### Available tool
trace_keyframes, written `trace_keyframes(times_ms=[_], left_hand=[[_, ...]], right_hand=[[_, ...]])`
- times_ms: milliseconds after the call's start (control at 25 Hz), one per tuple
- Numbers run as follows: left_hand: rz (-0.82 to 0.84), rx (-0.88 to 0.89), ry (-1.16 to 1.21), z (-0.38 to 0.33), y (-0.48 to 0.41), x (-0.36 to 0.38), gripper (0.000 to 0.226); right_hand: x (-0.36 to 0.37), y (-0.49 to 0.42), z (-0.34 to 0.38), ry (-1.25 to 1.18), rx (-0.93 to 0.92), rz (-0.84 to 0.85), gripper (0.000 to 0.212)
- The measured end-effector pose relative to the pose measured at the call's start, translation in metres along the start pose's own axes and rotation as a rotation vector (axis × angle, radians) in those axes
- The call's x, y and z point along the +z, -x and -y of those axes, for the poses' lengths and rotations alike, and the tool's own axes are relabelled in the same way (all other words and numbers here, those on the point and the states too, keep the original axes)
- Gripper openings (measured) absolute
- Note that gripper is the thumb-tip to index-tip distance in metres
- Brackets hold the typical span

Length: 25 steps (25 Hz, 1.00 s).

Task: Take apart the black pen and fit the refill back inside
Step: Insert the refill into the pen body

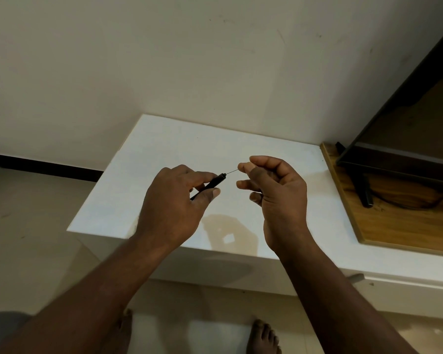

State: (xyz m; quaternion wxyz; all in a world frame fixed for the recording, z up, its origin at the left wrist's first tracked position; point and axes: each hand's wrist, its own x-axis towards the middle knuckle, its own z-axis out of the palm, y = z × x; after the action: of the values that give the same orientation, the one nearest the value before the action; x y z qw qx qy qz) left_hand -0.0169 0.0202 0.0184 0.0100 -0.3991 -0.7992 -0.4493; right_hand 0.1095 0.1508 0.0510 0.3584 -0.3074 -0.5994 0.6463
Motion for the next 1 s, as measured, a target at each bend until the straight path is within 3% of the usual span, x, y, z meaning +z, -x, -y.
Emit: trace_keyframes(times_ms=[320,1000], left_hand=[[-0.003,0.035,-0.036,0.001,0.001,0.0,0.03],[0.0,0.023,-0.005,-0.005,0.0,-0.003,0.031]], right_hand=[[0.002,0.003,0.001,0.158,-0.225,-0.013,0.01],[0.006,0.01,-0.009,0.502,-0.361,0.077,0.022]])
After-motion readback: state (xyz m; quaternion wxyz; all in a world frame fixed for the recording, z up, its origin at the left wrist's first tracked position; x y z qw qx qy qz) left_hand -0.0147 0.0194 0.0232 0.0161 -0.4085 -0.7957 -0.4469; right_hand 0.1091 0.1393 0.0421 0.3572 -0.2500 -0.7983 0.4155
